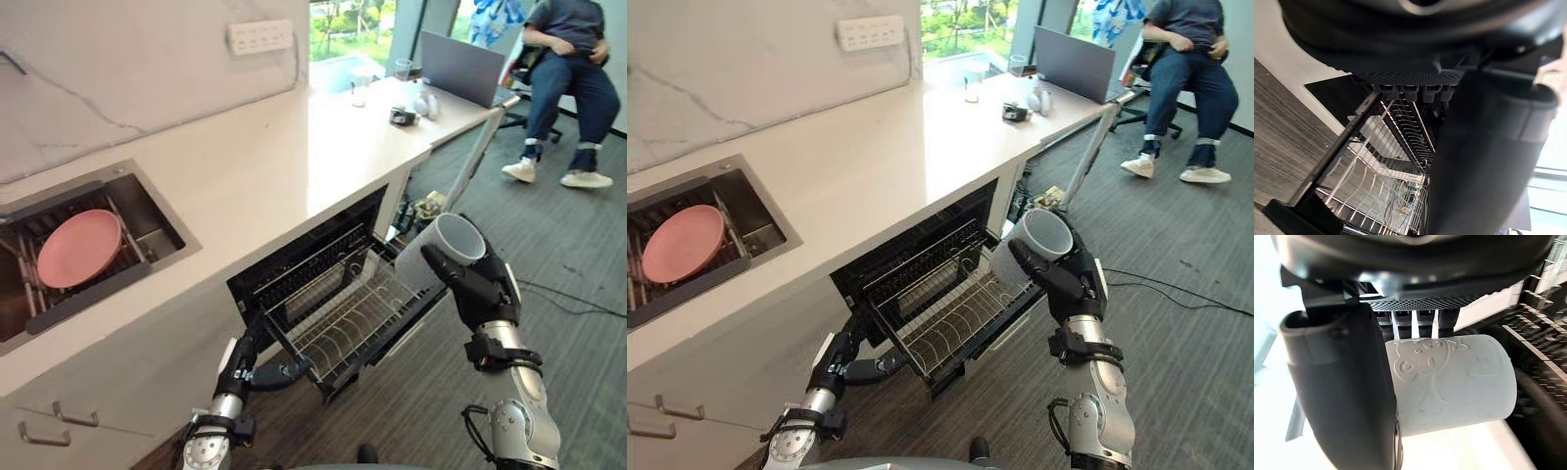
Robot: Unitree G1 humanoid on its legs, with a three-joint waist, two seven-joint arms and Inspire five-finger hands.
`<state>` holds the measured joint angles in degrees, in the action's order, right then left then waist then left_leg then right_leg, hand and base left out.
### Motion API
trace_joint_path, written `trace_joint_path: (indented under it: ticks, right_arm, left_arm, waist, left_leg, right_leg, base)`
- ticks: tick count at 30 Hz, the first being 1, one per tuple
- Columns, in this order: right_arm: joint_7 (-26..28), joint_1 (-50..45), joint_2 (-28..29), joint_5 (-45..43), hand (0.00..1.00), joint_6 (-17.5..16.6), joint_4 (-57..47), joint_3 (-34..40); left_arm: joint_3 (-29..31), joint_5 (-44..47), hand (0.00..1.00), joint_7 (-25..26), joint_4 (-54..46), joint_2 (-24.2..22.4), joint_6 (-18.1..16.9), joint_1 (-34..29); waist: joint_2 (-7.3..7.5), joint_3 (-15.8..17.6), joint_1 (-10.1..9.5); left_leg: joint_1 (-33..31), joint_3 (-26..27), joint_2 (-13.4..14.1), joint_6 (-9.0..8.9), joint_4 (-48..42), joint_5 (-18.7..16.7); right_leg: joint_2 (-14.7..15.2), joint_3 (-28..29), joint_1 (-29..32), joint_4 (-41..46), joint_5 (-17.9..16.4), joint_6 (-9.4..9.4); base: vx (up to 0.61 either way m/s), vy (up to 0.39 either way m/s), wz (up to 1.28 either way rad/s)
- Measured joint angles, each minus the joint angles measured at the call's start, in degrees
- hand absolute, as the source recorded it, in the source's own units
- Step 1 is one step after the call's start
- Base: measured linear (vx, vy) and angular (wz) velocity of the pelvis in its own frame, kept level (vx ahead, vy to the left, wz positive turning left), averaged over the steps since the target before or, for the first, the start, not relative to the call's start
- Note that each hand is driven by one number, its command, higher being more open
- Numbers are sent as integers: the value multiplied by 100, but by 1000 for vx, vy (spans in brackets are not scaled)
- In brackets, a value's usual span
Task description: Walk over to the sink, pick up the cup, carry it to the dishwasher, place the cup inside the dishwasher, then close the dishwasher door
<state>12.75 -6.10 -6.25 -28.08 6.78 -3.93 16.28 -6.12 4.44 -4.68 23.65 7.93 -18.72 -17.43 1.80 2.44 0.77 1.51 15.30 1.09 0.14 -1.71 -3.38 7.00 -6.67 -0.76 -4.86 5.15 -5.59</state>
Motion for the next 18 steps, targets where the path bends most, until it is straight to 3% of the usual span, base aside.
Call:
trace_joint_path:
  ticks: [6, 8, 12, 18]
  right_arm:
    - [115, 651, -476, 835, 0, 331, 1657, -214]
    - [102, 909, -630, 1002, 0, 434, 2211, -225]
    - [3, 1279, -940, 1027, 0, 445, 2954, -435]
    - [-186, 1723, -1110, 1025, 0, 443, 3490, -600]
  left_arm:
    - [90, -127, 100, -41, 630, 13, 28, -49]
    - [379, -115, 100, 60, 846, 6, 103, -73]
    - [966, -126, 100, 218, 1054, 6, 186, -116]
    - [1070, -184, 100, 265, 1055, -11, 343, -254]
  waist:
    - [5, 93, -160]
    - [11, 195, -267]
    - [16, 336, -390]
    - [22, 490, -627]
  left_leg:
    - [-103, -412, -124, 65, 173, 206]
    - [-128, -568, -164, 66, 186, 272]
    - [-204, -885, -189, 50, 351, 488]
    - [-324, -1119, -206, 31, 379, 588]
  right_leg:
    - [92, -418, -29, 1, -9, -10]
    - [103, -591, -79, 1, -16, -6]
    - [109, -883, -67, 1, -28, 11]
    - [112, -1116, -52, 1, -31, 21]
  base:
    - [-34, -12, 38]
    - [-94, -32, 35]
    - [-104, -42, 42]
    - [-61, -13, 23]
